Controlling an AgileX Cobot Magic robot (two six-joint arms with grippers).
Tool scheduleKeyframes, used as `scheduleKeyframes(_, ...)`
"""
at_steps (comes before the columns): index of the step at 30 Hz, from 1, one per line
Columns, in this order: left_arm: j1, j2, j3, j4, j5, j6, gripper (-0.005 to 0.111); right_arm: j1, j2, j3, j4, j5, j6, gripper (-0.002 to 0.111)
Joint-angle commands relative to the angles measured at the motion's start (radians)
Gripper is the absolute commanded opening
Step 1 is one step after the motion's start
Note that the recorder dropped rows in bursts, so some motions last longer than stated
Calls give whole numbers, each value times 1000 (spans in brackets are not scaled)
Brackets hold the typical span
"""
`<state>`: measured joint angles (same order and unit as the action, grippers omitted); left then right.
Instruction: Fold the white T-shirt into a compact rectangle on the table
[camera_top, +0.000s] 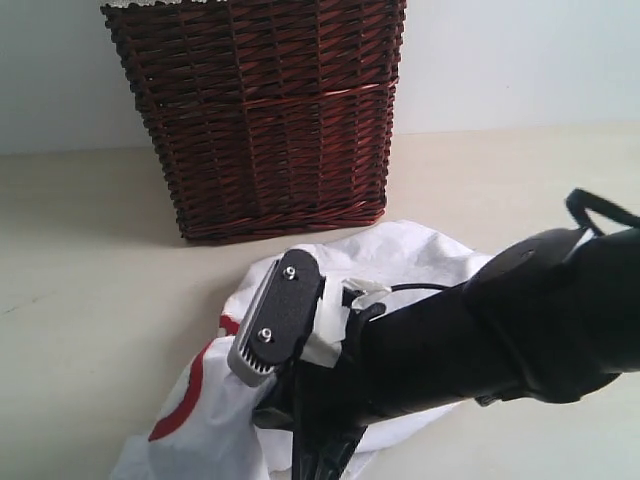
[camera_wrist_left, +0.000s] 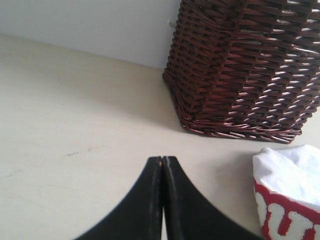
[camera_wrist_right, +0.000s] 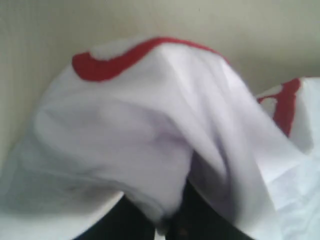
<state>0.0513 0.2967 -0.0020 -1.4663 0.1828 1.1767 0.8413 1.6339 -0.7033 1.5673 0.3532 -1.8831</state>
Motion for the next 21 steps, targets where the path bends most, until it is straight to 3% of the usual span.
scheduleKeyframes(1,-4,-7,2,-3,3,-3,0,-3,-114,-11,-327,135,375,0)
scheduleKeyframes(4,-4,-7,2,-3,3,-3,0,-3,-142,-11,-577,325,613,0)
scheduleKeyframes(8,-4,-7,2,-3,3,-3,0,-3,-143,-11,-778,585,682,0)
scheduleKeyframes(16,-4,-7,2,-3,3,-3,0,-3,-143,-11,-877,614,713,0)
scheduleKeyframes(21,-4,-7,2,-3,3,-3,0,-3,-143,-11,-955,828,725,0)
